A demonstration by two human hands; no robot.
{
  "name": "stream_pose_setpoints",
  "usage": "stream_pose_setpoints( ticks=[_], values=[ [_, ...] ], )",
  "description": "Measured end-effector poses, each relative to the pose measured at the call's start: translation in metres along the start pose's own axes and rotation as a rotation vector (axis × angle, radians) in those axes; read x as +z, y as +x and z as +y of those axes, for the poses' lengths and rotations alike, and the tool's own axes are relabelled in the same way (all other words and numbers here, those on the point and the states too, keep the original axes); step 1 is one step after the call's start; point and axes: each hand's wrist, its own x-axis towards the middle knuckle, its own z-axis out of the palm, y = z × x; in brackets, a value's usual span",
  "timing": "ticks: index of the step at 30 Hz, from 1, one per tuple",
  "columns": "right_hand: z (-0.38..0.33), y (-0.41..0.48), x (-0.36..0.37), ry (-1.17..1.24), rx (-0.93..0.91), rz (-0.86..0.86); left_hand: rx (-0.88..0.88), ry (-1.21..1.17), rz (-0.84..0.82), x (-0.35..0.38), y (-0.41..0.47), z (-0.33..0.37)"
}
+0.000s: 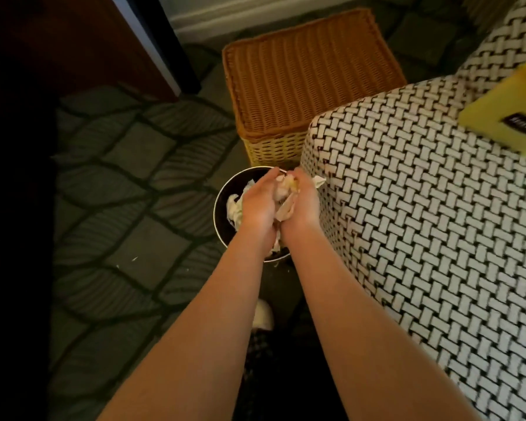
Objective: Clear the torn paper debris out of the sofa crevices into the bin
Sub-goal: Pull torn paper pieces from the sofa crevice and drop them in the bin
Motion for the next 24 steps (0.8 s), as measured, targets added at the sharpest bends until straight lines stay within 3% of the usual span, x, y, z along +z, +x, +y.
stream_pose_setpoints(
  ticks=[3, 10, 13, 18, 24],
  values=[
    [0.032, 0.03, -0.004, 0.187, 0.129, 0.024, -0.037, -0.035, 0.04, -0.024, 0.034, -0.016],
    [0.079, 0.089, -0.023, 0.178, 0.191, 0.102, -0.068, 0.091, 0.109, -0.044, 0.084, -0.043],
    [0.087, 0.099, -0.031, 0.184, 0.211, 0.056, -0.097, 0.092, 0.124, -0.051, 0.092, -0.05],
    [0.083, 0.093, -0.033, 0.183, 0.22, -0.031, -0.114, 0.16, 0.154, -0.063, 0.095, -0.053],
    [0.063, 0.067, -0.034, 0.134, 0.224, 0.052, -0.074, 0.382, 0.076, -0.059, 0.087, -0.054]
  ],
)
